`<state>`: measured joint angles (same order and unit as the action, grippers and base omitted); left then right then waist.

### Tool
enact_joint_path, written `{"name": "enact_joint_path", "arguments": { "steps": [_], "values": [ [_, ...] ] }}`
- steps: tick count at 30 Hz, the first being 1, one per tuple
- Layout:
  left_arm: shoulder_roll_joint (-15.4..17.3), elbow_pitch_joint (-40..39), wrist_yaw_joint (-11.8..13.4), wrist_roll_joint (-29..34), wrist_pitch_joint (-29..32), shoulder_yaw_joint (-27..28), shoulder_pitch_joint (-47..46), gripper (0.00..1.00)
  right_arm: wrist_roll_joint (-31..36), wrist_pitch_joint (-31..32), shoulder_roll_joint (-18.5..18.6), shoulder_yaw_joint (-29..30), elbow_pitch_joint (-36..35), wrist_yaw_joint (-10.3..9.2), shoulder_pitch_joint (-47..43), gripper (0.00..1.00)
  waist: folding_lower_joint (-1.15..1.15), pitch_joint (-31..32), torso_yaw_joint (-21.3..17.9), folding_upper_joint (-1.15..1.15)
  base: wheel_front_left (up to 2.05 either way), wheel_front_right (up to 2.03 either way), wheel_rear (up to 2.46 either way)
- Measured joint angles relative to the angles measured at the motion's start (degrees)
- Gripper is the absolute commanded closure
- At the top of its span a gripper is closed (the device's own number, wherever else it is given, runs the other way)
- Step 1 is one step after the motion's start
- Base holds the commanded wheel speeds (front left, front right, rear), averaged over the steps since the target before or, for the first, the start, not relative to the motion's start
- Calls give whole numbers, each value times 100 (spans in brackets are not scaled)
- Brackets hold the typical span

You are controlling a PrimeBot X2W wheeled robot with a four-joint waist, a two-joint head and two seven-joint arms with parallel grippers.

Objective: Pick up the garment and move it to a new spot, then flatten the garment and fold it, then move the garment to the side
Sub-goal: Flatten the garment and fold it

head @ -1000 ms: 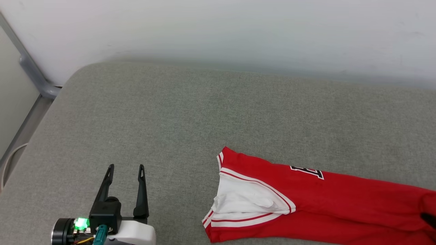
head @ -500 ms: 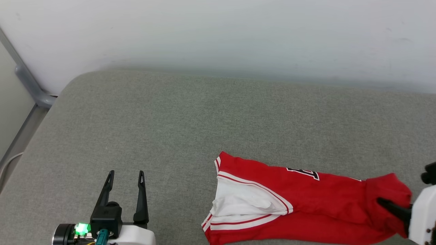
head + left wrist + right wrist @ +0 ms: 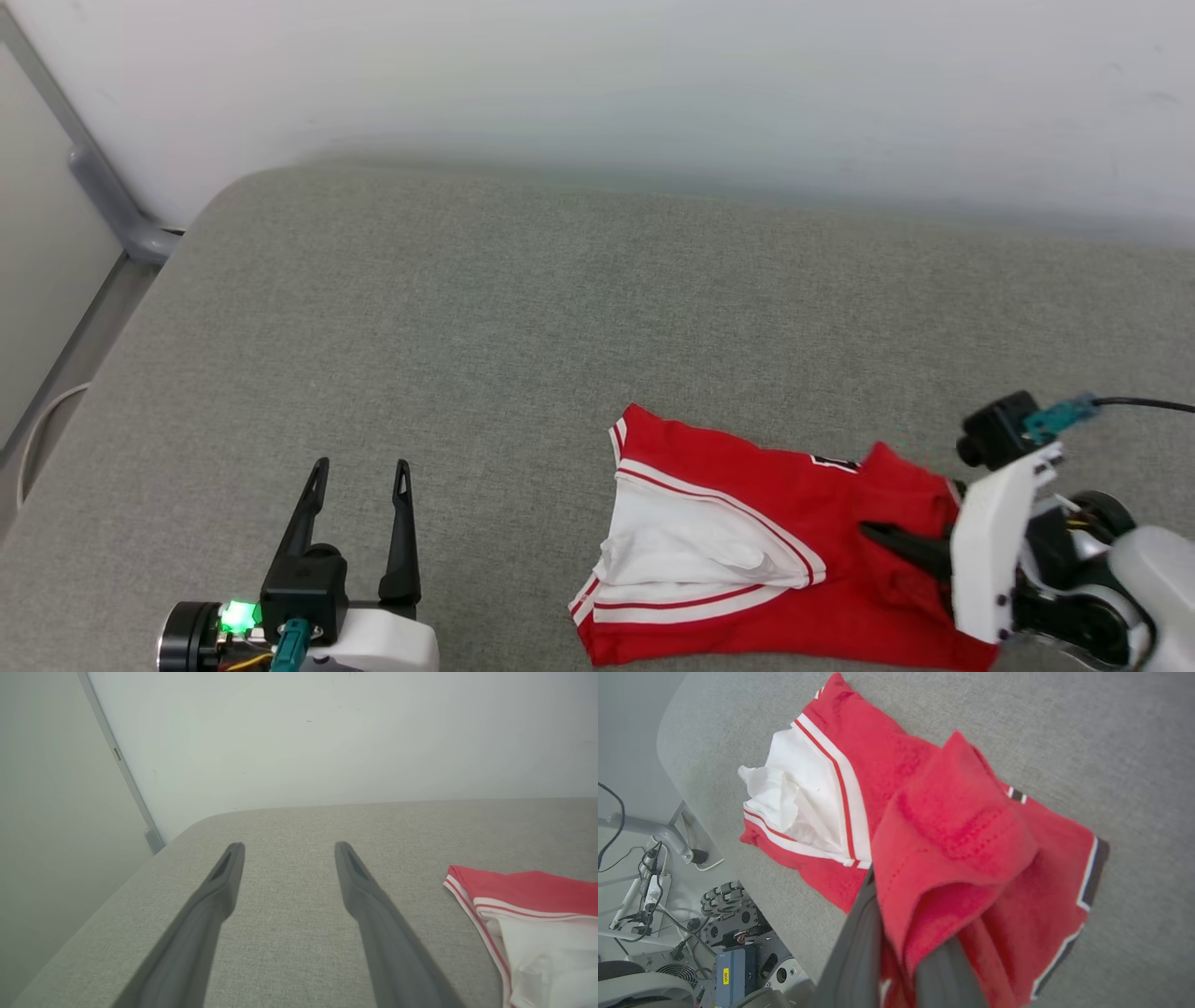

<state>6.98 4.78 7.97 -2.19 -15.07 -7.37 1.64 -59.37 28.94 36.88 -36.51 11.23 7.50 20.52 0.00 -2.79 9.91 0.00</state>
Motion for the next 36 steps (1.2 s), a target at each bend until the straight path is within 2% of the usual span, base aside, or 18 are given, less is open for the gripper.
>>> {"name": "enact_joint_path", "arguments": {
  "steps": [9,18,26,35,36],
  "values": [
    [-53,16,-26,45,0,26,-95,0,237,81,-757,-639,416,0,762,100,0,-147,80,0,0,0,0],
    [-125,22,-51,92,0,0,-238,0,454,-156,-1475,-1258,1156,0,1488,100,0,-324,143,0,0,0,0],
    [-191,49,-68,94,0,-34,-383,0,517,-474,-1845,-1586,2005,0,1895,100,0,-520,239,0,0,0,0],
    [-227,101,-68,94,0,-42,-461,0,520,-862,-2085,-1996,2757,3,2043,100,0,-613,267,0,0,0,0],
    [-229,111,-68,94,0,-41,-461,0,521,-947,-2092,-2036,2793,3,2054,82,0,-601,262,0,0,0,0]
  ]
}}
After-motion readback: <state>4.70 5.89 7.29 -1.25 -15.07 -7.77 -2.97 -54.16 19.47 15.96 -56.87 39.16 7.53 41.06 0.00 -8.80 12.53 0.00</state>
